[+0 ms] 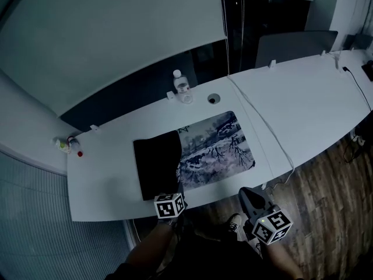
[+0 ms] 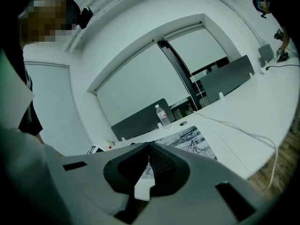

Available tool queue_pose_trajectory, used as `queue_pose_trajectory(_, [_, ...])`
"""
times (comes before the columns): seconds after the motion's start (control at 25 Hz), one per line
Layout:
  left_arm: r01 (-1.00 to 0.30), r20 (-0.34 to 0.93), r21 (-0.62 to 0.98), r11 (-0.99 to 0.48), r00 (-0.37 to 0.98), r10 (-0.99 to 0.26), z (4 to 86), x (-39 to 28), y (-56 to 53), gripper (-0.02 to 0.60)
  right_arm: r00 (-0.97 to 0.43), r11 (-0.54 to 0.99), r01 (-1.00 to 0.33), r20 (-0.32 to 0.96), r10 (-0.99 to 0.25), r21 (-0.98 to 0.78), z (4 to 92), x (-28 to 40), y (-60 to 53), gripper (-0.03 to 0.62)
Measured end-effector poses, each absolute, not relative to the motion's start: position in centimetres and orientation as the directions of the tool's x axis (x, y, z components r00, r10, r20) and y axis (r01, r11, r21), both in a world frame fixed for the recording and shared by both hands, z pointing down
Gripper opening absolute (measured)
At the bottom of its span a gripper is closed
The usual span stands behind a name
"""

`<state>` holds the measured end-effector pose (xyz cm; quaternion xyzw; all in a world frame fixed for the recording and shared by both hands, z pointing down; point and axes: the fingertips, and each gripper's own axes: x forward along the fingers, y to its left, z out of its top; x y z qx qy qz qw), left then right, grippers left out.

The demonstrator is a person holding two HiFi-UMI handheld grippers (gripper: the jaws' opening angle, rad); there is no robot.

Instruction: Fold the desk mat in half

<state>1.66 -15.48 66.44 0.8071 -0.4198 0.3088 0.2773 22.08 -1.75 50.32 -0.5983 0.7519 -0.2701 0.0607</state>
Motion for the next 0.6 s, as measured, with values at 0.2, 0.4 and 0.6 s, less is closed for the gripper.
queue_pose_trajectory(0.2, [-0.854,0.736,0.189,-0.484,0.450,-0.506,66.6,3.3,-15.2,0.032,-0.286,0.146,-0.862,0.228,-0.931,-0.485,50.5,23.2,-0.9,0.020])
queue_pose_trajectory(0.4, [-0.857,0.734,0.182,-0.482,0.445,-0.513,66.7,5.1,-14.7,0.032,-0.295,0.155,-0.860,0.226,-0.928,-0.486,50.5,24.5,0.0,0.020])
queue_pose_trajectory(0.6, [-0.859,0.735,0.176,-0.480,0.439,-0.517,66.8,6.5,-14.2,0.032,-0.296,0.159,-0.860,0.220,-0.929,-0.486,50.6,25.9,1.0,0.020])
